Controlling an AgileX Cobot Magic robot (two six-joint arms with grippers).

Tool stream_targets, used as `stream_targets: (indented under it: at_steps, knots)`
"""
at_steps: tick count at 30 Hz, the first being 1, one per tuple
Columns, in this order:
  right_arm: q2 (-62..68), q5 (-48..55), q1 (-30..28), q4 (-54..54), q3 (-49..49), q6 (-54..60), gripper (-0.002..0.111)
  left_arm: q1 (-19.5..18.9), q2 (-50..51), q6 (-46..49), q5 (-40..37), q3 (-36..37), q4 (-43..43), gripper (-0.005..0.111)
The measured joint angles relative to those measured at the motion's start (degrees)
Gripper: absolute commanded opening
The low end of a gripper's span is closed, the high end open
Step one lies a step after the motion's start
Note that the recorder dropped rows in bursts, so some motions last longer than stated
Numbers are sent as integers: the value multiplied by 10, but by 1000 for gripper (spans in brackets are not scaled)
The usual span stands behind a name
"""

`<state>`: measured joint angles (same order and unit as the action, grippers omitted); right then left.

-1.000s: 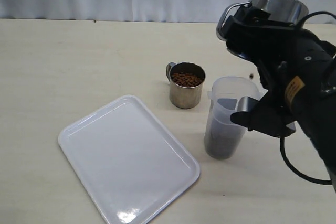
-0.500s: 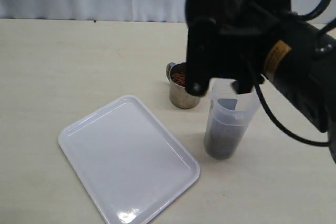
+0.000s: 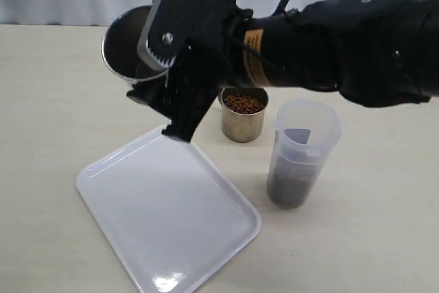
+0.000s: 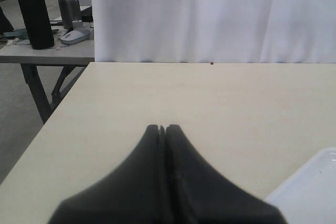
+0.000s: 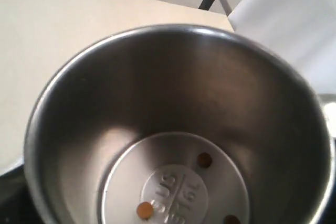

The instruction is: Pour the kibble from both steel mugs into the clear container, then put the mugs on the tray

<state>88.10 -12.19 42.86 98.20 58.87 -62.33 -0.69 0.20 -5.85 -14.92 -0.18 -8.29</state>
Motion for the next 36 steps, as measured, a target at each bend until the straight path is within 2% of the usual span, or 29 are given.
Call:
stream_targets:
  at_steps: [2, 4, 7, 8, 9, 13, 14, 17, 20, 32, 34, 36]
  knots:
    - [5, -5, -18, -38, 20, 3, 5, 0, 0, 0, 0, 0, 0, 0]
    - [-4, -46, -93, -159, 33, 4, 5, 0, 0, 0, 0, 0, 0, 0]
    - [-21, -131, -201, -218, -2, 4, 5, 0, 0, 0, 0, 0, 0, 0]
    - [-28, -159, -257, -235, -34, 14, 5, 0, 0, 0, 0, 0, 0, 0]
    - [-30, -172, -285, -249, -56, 28, 5, 0, 0, 0, 0, 0, 0, 0]
    - [-32, -305, -457, -374, -230, 199, 5, 0, 0, 0, 0, 0, 0, 0]
    - [-33, -316, -476, -391, -249, 221, 5, 0, 0, 0, 0, 0, 0, 0]
    - [-31, -332, -511, -429, -311, 299, 5, 0, 0, 0, 0, 0, 0, 0]
    - [7, -350, -517, -438, -347, 372, 5, 0, 0, 0, 0, 0, 0, 0]
    - [239, -442, -517, -488, -296, 473, 6, 0, 0, 0, 0, 0, 0, 0]
    - [258, -446, -517, -489, -284, 482, 12, 0, 0, 0, 0, 0, 0, 0]
    - [273, -446, -517, -489, -274, 488, 25, 0, 0, 0, 0, 0, 0, 0]
